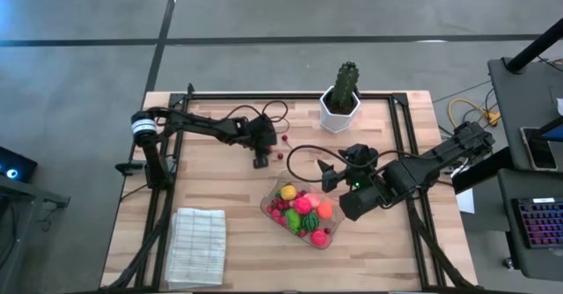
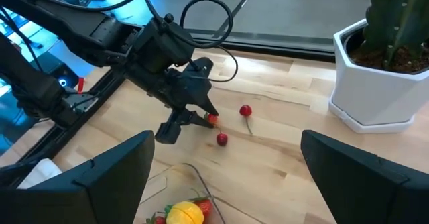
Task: Pick and placing Produce into tupperware
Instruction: Put the red strawberry into the transparent bin
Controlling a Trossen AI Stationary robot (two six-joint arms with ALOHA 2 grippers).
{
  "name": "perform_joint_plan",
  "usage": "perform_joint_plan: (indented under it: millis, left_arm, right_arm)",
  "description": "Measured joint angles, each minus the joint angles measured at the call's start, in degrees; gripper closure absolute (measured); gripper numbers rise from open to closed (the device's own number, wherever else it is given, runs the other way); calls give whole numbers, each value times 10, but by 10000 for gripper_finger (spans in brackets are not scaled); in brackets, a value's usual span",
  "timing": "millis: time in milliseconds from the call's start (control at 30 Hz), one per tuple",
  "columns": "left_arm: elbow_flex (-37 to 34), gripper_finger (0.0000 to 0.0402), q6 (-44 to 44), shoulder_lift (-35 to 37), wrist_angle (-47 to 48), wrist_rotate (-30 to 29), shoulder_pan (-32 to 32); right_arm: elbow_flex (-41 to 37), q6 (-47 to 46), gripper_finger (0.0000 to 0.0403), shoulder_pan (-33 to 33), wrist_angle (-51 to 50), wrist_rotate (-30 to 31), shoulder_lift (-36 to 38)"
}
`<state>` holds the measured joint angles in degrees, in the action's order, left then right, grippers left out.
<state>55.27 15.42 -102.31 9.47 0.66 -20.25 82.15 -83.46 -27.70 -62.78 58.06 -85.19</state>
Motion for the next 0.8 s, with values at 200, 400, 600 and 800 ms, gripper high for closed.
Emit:
perform_joint_plan:
  millis: [200,400,600,800]
  left_arm:
    - [2,304,-22,67,34,4,14]
    - [2,303,-137,193,14,112,54]
    - [-1,303,-186,246,-25,201,106]
    - [-2,301,-263,223,-46,199,173]
  right_arm:
    - [0,-5,35,0,1,-12,0]
    - [0,-4,35,0,2,-15,0]
    - [0,14,35,0,6,-15,0]
    - [0,24,35,-2,8,-31,0]
